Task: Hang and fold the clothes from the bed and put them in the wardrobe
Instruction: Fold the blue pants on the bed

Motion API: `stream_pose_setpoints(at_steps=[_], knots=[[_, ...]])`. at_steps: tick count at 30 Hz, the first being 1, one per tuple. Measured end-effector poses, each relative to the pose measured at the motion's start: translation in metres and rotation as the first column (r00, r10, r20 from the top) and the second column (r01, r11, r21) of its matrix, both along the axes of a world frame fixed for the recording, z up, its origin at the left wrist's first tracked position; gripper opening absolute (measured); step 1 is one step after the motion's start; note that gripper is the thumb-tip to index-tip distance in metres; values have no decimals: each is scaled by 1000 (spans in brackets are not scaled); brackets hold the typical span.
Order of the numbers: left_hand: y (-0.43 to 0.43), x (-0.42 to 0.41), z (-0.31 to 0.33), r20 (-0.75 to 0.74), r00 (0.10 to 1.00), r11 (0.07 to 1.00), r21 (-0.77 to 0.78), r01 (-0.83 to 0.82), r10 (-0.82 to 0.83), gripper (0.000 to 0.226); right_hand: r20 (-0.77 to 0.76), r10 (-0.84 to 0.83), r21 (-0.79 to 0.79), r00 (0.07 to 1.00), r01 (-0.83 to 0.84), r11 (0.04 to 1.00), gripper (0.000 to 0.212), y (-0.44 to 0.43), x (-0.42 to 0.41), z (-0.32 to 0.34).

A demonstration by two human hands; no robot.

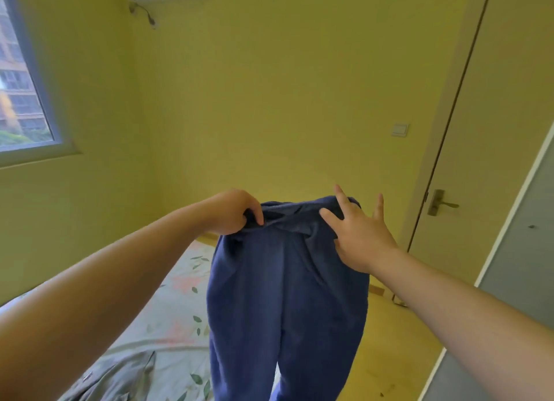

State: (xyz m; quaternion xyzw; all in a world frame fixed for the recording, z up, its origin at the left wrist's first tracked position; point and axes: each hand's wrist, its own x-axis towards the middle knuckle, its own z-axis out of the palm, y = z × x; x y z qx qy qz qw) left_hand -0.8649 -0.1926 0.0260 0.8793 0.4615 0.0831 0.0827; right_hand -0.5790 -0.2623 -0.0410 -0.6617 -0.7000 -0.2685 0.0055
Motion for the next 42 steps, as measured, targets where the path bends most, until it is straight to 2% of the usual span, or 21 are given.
stream_pose_setpoints(at_steps=[2,5,8,10,12,13,15,18,21,25,26,28,30,31,32,34,36,39,40,42], knots=[[-1,-1,7,-149,989,998,63,23,-14,62,14,-21,1,1000,21,1000,61,0,-5,1],[2,0,16,-176,984,989,147,3,23,59,-27,-32,-5,999,32,999,43,2,-14,3],[10,-2,25,-103,984,980,156,-127,144,59,-190,-42,-136,981,16,991,54,5,-20,8],[15,-4,31,-58,970,960,169,-222,235,59,-173,30,-170,985,-60,984,65,4,-21,14],[18,-8,35,-5,958,943,179,-282,287,49,-122,132,-161,984,-151,975,78,2,-20,21],[20,-10,36,23,954,938,176,-300,300,45,-145,179,-165,973,-202,965,80,1,-19,23],[24,-17,39,47,948,932,171,-319,316,44,-267,254,-189,930,-309,932,68,0,-18,28],[25,-26,41,-72,945,935,192,-299,318,38,-364,324,-218,873,-418,882,43,-2,-17,35],[29,-31,43,-151,947,943,224,-247,284,33,-273,489,-179,829,-543,821,23,-13,-33,46],[34,-36,45,-137,952,956,149,-252,273,44,-34,680,-237,733,-666,707,41,-32,-73,56],[34,-36,45,-134,951,954,148,-261,280,45,-27,674,-270,738,-655,706,49,-35,-79,57],[33,-38,47,-112,944,941,180,-287,309,50,-106,570,-355,815,-566,744,66,-38,-84,61],[31,-41,51,-100,937,931,190,-312,335,46,-270,337,-461,902,-428,777,76,-35,-80,65],[31,-43,53,-97,934,929,183,-323,344,41,-353,220,-485,910,-378,788,74,-30,-75,66],[30,-45,54,-79,929,924,163,-345,361,36,-407,139,-481,903,-341,807,71,-24,-68,68],[34,-51,56,4,932,927,100,-362,363,39,-462,95,-415,882,-310,855,65,-12,-51,75],[36,-58,57,149,929,939,8,-343,338,44,-561,122,-307,819,-343,888,63,-2,-34,85],[33,-65,61,315,906,959,-120,-258,283,24,-691,164,-126,704,-341,932,64,11,-11,95],[32,-66,61,300,920,967,-122,-223,250,16,-714,166,-81,680,-316,945,63,15,-5,97],[32,-66,61,182,966,983,-30,-178,181,18,-734,158,-44,660,-279,959,59,20,2,100]])
